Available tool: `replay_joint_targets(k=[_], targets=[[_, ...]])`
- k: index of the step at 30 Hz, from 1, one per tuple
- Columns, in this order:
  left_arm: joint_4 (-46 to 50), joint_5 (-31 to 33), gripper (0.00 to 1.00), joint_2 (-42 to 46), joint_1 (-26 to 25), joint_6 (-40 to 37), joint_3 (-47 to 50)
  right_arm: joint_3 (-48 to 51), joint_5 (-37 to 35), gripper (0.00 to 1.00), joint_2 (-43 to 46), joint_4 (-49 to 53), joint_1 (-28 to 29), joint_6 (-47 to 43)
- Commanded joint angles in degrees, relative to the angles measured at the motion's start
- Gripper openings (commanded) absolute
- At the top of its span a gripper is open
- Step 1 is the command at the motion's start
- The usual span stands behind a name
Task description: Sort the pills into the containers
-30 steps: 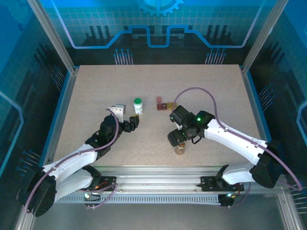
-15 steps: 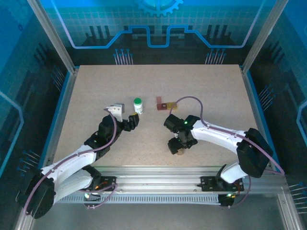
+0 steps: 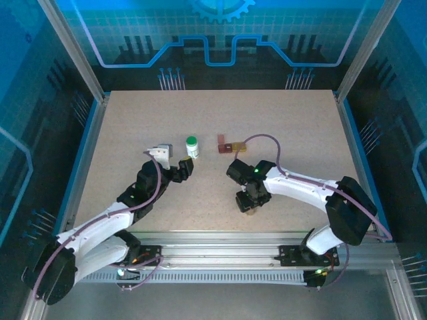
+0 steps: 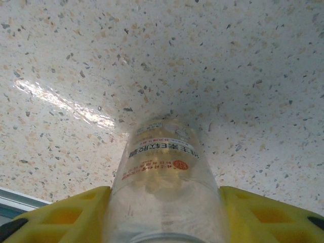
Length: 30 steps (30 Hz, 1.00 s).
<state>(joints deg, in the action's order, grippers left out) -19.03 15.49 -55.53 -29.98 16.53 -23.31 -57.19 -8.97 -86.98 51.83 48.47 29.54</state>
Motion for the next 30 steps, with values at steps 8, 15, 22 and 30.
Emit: replay_joint_targets(k=[8, 15, 22, 30], targets=[[-9.43, -17.03, 0.84, -5.61, -0.21, -7.92, 0.19, -13.68, -0.79, 0.49, 2.51, 8.7, -5.32, -9.39], [-45.95, -38.89, 0.85, -17.37, -0.18, -22.71, 9.45, -25.32, 4.62, 0.5, 1.26, 13.73, -8.98, -17.08], [-61.3, -48.15, 0.81, -32.51, -1.82, -32.36, 5.69, -31.55, 12.38, 0.5, 1.38, 12.22, -8.85, -17.22], [-61.31, -43.9, 0.8, -37.54, -3.01, -34.97, 0.66, -27.47, 15.33, 0.5, 5.5, 3.26, -8.88, -10.22]])
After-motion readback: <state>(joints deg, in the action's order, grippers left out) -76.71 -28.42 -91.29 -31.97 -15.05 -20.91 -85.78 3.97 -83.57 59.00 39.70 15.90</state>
